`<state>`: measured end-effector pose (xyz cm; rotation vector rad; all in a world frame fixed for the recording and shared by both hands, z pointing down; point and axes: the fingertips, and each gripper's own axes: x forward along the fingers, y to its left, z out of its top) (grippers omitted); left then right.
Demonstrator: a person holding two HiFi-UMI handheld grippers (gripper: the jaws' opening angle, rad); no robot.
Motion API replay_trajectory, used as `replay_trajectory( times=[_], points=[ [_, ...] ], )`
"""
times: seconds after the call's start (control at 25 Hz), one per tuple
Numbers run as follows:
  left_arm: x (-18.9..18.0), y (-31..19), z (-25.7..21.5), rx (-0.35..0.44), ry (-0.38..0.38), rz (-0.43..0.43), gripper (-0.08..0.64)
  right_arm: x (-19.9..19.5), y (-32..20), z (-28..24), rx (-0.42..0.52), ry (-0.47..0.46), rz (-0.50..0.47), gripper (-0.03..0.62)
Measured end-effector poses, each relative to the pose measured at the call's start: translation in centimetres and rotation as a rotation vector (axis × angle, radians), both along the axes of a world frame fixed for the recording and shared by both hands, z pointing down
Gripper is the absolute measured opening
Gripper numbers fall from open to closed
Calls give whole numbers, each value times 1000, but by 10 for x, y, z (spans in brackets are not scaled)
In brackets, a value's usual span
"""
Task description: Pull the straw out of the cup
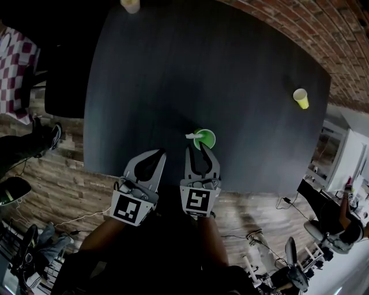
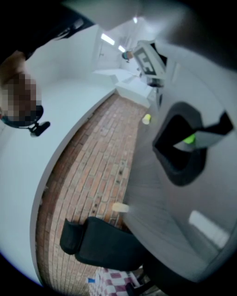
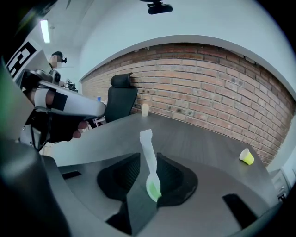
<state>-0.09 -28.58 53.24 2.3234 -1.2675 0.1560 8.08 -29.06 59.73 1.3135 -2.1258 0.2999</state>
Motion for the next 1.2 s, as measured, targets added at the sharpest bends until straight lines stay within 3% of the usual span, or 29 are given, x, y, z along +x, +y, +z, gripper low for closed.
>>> replay_trajectory(
  times=[1.2],
  points=[
    [-3, -9, 13, -32, 7, -6, 5, 1, -22, 17, -14, 19, 15, 84]
  ],
)
